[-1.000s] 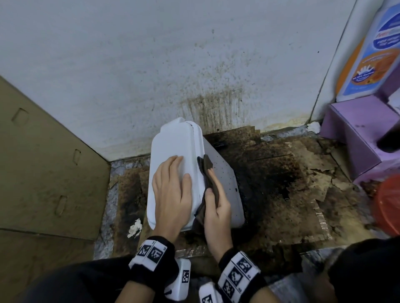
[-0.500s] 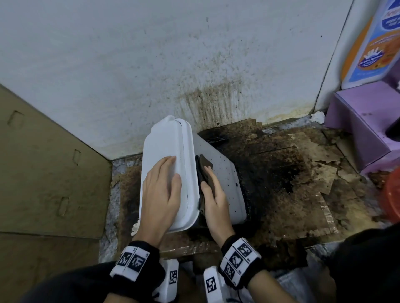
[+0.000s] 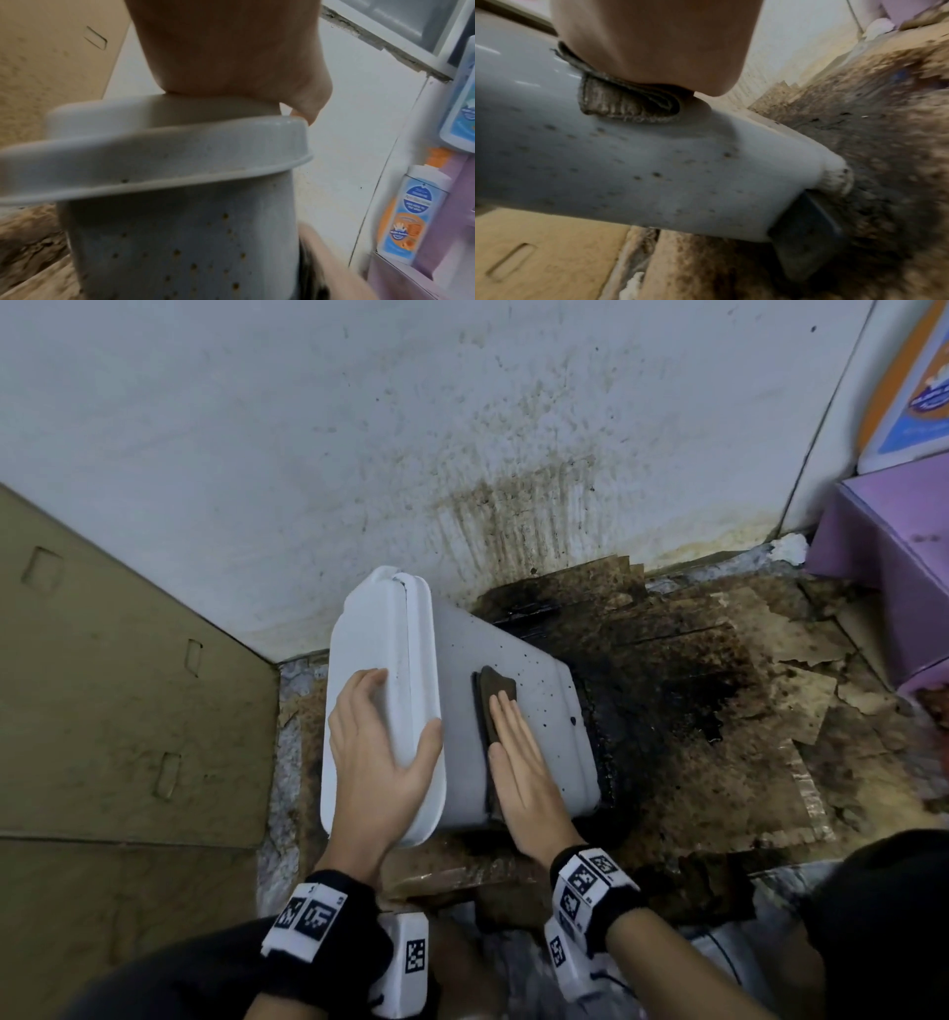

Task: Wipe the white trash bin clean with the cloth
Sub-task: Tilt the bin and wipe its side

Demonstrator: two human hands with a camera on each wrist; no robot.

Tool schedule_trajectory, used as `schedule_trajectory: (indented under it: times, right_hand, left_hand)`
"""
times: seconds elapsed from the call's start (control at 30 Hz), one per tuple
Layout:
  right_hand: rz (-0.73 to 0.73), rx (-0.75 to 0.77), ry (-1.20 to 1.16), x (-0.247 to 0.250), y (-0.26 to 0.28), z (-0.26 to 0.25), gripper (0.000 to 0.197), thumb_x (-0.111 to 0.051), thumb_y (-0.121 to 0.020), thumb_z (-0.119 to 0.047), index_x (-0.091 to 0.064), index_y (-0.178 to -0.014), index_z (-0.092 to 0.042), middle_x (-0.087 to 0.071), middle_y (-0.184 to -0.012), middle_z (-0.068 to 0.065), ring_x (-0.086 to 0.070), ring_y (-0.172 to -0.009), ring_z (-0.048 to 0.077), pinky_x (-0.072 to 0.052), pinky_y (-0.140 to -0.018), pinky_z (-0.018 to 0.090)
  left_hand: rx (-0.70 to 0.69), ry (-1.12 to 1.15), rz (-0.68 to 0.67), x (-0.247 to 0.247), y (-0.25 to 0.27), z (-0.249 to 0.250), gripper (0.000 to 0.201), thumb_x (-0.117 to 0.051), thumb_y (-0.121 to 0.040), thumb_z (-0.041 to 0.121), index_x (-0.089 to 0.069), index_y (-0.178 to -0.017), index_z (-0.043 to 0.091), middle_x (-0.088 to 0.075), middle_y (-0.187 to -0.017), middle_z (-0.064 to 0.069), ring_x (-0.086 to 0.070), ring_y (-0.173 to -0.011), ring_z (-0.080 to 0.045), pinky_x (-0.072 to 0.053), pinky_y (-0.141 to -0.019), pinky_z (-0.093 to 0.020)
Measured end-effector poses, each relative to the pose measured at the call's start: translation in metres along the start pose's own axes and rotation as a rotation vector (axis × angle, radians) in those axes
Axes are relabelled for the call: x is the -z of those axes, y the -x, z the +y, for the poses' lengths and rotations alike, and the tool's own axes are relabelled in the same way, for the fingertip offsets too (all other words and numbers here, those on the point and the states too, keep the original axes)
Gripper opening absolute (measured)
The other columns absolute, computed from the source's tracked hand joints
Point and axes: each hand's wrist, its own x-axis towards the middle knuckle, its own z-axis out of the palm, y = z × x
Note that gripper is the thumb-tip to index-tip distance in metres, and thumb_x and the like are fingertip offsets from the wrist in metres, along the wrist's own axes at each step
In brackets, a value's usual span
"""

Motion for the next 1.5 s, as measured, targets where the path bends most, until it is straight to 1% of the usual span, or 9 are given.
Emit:
schedule_trajectory:
  times: [0.17,0.33,0.57,0.7,0.77,1.03,1.17,1.3,1.5]
  right_hand:
    - [0.021,-0.148,0.038,0.010,-0.003,0.046,0.052,-0.022,-0.113,-0.028,-0.003,-0.162,-0.026,0.006,-0.168,-0.019,0.007,-0.153,-0.007,-0.003,-0.129,0.035]
    - [0.089,-0.225,-0.082,-0.006,-0.008,0.017,0.053,-0.026,-0.112,-0.029,-0.005,-0.160,-0.037,0.004,-0.170,-0.017,0.009,-0.152,-0.008,-0.002,-0.129,0.039]
    - [0.040,0.061,-0.052,-0.034,0.004,-0.062,0.053,-0.024,-0.112,-0.030,-0.011,-0.163,-0.028,-0.004,-0.170,-0.019,0.004,-0.154,-0.005,-0.004,-0.127,0.030]
    - [0.007,0.169,0.085,-0.020,0.002,-0.032,0.054,-0.028,-0.112,-0.025,-0.012,-0.164,-0.025,-0.006,-0.171,-0.014,-0.002,-0.157,0.003,-0.010,-0.128,0.031]
    - [-0.004,0.139,0.112,-0.013,0.002,-0.010,0.054,-0.028,-0.112,-0.025,-0.011,-0.164,-0.026,-0.005,-0.171,-0.015,-0.002,-0.157,0.002,-0.009,-0.127,0.030]
    - [0.104,-0.263,0.120,0.012,0.012,0.099,0.054,-0.025,-0.112,-0.025,-0.007,-0.163,-0.018,0.003,-0.170,-0.009,0.005,-0.156,0.003,-0.002,-0.129,0.033]
    - [0.123,-0.383,-0.039,0.008,0.002,0.078,0.055,-0.026,-0.111,-0.016,-0.007,-0.162,-0.020,0.005,-0.170,-0.006,0.008,-0.150,-0.004,0.010,-0.117,0.008]
    - [0.136,-0.389,-0.104,-0.003,-0.003,0.047,0.056,-0.028,-0.111,-0.019,-0.006,-0.161,-0.028,0.006,-0.171,-0.009,0.009,-0.154,0.001,0.005,-0.127,0.030]
    - [0.128,-0.134,-0.143,-0.031,0.002,-0.033,0.053,-0.021,-0.108,-0.043,-0.019,-0.160,-0.034,-0.012,-0.169,-0.021,0.000,-0.151,-0.011,-0.002,-0.124,0.023]
  left_hand:
    - [0.003,0.014,0.000,0.002,0.000,-0.002,0.066,-0.066,-0.089,0.040,-0.039,-0.145,0.016,-0.038,-0.146,0.004,-0.033,-0.138,-0.018,-0.033,-0.117,-0.052]
    - [0.001,0.015,-0.013,0.003,0.000,-0.004,0.068,-0.062,-0.090,0.044,-0.037,-0.146,0.014,-0.037,-0.147,0.002,-0.032,-0.139,-0.019,-0.033,-0.118,-0.053]
    - [0.001,-0.004,-0.011,0.002,-0.001,-0.014,0.068,-0.061,-0.090,0.045,-0.037,-0.146,0.013,-0.038,-0.147,-0.004,-0.034,-0.136,-0.021,-0.034,-0.116,-0.052]
    - [0.002,0.015,-0.008,0.005,0.001,-0.016,0.069,-0.059,-0.090,0.047,-0.037,-0.146,0.015,-0.037,-0.146,0.000,-0.034,-0.134,-0.017,-0.034,-0.116,-0.047]
    - [0.003,0.017,-0.009,0.008,0.001,-0.018,0.069,-0.059,-0.089,0.049,-0.037,-0.145,0.015,-0.037,-0.146,0.000,-0.034,-0.134,-0.018,-0.034,-0.115,-0.049]
    - [0.022,0.061,-0.019,0.013,0.002,-0.026,0.065,-0.059,-0.090,0.048,-0.037,-0.144,0.020,-0.035,-0.145,0.008,-0.033,-0.137,-0.019,-0.035,-0.116,-0.054]
    - [0.019,0.058,-0.020,0.012,0.001,-0.024,0.066,-0.059,-0.089,0.049,-0.037,-0.144,0.019,-0.036,-0.145,0.006,-0.033,-0.136,-0.018,-0.034,-0.116,-0.052]
    - [0.019,0.048,-0.025,0.011,0.000,-0.025,0.067,-0.059,-0.089,0.049,-0.037,-0.145,0.018,-0.036,-0.145,0.004,-0.033,-0.135,-0.019,-0.034,-0.115,-0.054]
    - [0.012,0.033,-0.022,0.009,0.001,-0.023,0.066,-0.060,-0.091,0.046,-0.036,-0.145,0.019,-0.035,-0.146,0.004,-0.032,-0.135,-0.019,-0.035,-0.115,-0.056]
